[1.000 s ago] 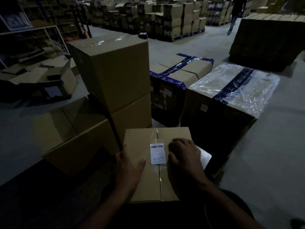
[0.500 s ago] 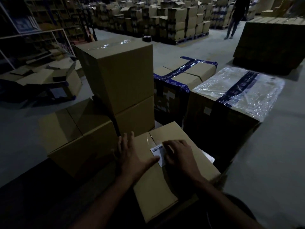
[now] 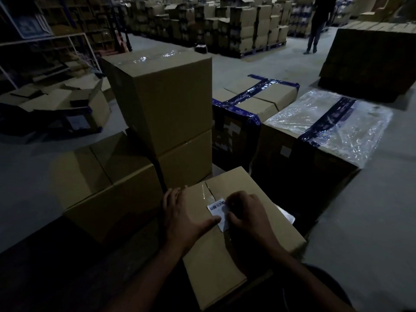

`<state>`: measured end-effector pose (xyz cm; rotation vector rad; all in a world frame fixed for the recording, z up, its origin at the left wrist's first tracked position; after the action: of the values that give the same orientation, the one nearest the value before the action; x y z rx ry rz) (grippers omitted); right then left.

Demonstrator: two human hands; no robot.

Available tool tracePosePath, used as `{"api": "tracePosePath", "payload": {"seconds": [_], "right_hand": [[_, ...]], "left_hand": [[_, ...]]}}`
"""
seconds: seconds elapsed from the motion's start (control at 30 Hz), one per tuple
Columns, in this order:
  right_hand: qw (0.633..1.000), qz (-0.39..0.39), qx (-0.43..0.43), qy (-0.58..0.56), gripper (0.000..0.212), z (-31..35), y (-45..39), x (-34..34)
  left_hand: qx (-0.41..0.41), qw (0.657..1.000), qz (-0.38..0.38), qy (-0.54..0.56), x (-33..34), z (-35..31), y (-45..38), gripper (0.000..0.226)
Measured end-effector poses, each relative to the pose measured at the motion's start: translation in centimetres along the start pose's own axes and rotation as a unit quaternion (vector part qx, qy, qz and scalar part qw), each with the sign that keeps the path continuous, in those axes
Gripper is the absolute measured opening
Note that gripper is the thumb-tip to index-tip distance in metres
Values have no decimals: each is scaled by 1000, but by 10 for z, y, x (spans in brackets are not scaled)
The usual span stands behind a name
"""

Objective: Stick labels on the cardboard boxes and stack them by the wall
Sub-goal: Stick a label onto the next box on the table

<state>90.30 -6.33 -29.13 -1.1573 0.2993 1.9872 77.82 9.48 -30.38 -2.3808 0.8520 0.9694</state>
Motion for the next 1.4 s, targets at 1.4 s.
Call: {"api": "tracePosePath", "payload": {"seconds": [1.4], "right_hand": [[995, -41, -48, 72, 13, 17, 13, 7]], "left_hand": [[-54, 995, 1, -82, -9, 9, 8, 121]]}}
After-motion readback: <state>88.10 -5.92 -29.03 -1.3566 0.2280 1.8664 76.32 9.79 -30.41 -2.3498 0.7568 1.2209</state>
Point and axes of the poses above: each hand's wrist, its own y-axis away from the middle knuckle, its own x-axis out of the palm, z = x × y, the point moved 9 cm from there along -y, towards the middle knuckle, and after that the axes turned 10 degrees about y, right-handed, at the moved point
